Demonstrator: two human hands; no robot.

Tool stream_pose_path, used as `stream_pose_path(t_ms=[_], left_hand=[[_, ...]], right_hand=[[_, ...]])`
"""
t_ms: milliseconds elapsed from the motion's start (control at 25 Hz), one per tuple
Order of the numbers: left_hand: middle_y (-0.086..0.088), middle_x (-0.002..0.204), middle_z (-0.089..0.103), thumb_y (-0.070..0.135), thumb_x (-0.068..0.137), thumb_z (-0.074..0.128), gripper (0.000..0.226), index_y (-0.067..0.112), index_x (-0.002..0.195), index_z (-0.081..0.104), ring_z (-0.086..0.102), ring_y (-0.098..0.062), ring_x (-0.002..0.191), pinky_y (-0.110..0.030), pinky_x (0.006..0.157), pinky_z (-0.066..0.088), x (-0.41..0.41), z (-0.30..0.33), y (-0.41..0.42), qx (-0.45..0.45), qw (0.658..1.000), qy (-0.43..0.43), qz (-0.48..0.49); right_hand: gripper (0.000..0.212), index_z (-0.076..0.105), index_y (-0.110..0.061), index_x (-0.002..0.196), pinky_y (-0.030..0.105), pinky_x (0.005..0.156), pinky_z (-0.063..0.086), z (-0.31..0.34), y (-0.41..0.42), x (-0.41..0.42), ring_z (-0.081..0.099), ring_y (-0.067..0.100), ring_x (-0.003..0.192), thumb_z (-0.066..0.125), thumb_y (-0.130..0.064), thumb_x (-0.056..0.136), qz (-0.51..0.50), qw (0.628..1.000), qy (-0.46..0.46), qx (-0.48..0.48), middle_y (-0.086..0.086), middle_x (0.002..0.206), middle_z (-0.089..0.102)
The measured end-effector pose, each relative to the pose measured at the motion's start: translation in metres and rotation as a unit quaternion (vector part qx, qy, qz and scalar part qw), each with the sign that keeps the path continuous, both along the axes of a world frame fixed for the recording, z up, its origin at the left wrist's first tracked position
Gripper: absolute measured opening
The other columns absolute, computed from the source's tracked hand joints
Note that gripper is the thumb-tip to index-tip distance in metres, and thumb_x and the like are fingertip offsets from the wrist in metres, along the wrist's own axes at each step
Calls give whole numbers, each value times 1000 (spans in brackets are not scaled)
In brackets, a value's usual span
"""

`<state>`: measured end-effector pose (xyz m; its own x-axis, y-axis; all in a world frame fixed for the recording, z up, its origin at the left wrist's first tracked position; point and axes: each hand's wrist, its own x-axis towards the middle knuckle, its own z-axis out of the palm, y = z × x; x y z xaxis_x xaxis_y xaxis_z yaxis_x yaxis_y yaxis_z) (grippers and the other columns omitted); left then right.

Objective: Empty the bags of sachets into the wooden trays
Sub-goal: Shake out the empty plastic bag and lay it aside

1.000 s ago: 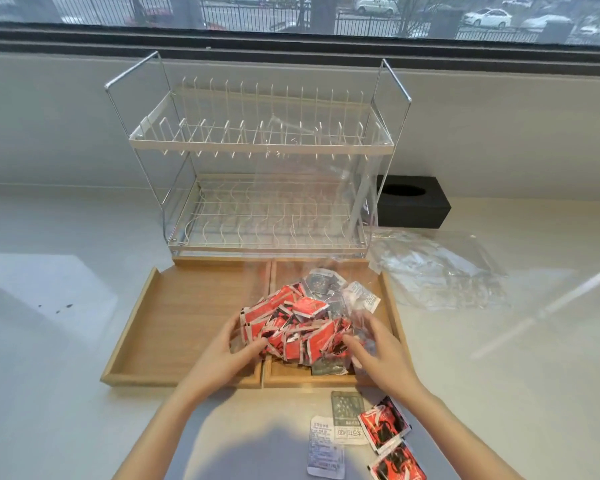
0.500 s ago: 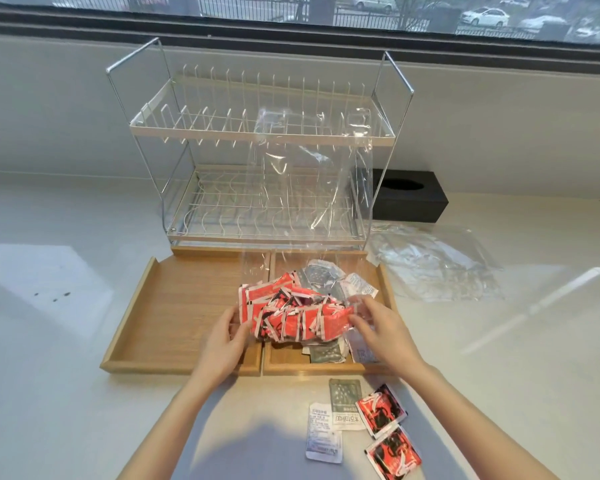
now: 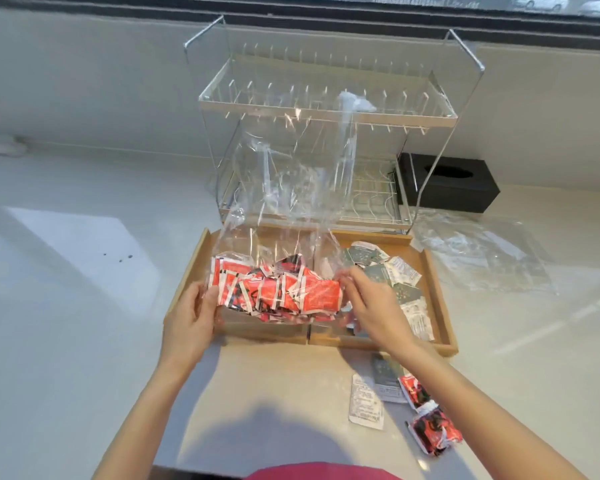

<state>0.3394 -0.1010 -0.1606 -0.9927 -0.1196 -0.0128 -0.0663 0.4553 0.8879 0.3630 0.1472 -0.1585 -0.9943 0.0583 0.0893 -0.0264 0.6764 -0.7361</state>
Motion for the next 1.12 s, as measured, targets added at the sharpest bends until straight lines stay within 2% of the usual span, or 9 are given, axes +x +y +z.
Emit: stream_pose_path(t_ms=[120, 200, 320, 520, 640, 720, 800, 920, 1120], left_hand=[[-8, 54, 53, 29, 91, 47, 26, 12, 71, 50, 45, -10, 39, -28, 49, 40, 5, -8, -23, -15, 999, -21, 25], [-4, 51, 54, 29, 87, 53, 17, 13, 83, 55, 39, -8, 30, -19, 37, 33, 5, -12, -33, 25, 998, -43, 43], [4, 40, 55, 30, 84, 59, 15, 15, 86, 56, 36, -9, 27, -17, 34, 31, 2, -14, -41, 32, 997, -51, 47], [-5, 53, 54, 23, 87, 55, 13, 13, 96, 54, 37, -7, 29, -17, 36, 36, -7, 7, -49, 100, 994, -38, 23], [-9, 61, 48, 16, 90, 50, 8, 15, 97, 53, 38, -6, 30, -14, 34, 35, -14, 23, -54, 134, 990, -31, -3], [-7, 60, 47, 13, 91, 46, 12, 16, 87, 57, 38, -5, 31, -14, 35, 35, -19, 32, -55, 163, 986, -24, -20], [2, 56, 50, 11, 92, 42, 22, 19, 80, 59, 39, -4, 34, -14, 38, 38, -26, 39, -56, 190, 981, -22, -30], [3, 64, 50, 10, 94, 38, 28, 19, 82, 61, 44, -3, 41, -13, 45, 44, -37, 54, -57, 236, 971, -14, -41], [13, 54, 56, 10, 92, 40, 29, 20, 79, 64, 47, -3, 49, -11, 56, 47, -47, 84, -60, 258, 964, 40, -44]], right_hand=[[23, 60, -6, 92, 30, 55, 37, -8, -22, 2, 55, 19, 53, 43, -21, 95, -8, 999, -36, -8, 8, 63, 60], [21, 60, -8, 88, 21, 51, 34, -12, -30, 2, 49, 7, 50, 45, -21, 94, -19, 997, -72, -5, -2, 59, 54], [15, 56, -13, 88, 14, 43, 37, -11, -33, 1, 52, 3, 42, 47, -25, 93, -38, 990, -132, -27, -6, 62, 53], [21, 49, -13, 111, 16, 33, 38, 10, -41, 5, 55, 5, 36, 50, -21, 92, -110, 933, -224, -260, -1, 62, 52], [23, 48, -15, 116, 15, 39, 45, 33, -36, 5, 62, 5, 44, 47, -14, 93, -111, 906, -222, -342, 2, 72, 55], [23, 51, -15, 115, 14, 44, 48, 47, -32, 2, 63, 4, 47, 48, -12, 92, -99, 901, -212, -366, 3, 76, 56], [19, 55, -14, 108, 13, 46, 49, 60, -30, -4, 62, 4, 48, 49, -10, 91, -91, 898, -196, -382, 4, 74, 56], [13, 59, -13, 97, 12, 45, 48, 80, -31, -17, 59, 2, 46, 49, -8, 91, -92, 897, -157, -402, 2, 69, 55], [13, 61, -12, 96, 10, 43, 47, 115, -28, -32, 56, 2, 44, 50, -9, 89, -83, 897, -94, -424, -2, 63, 56]])
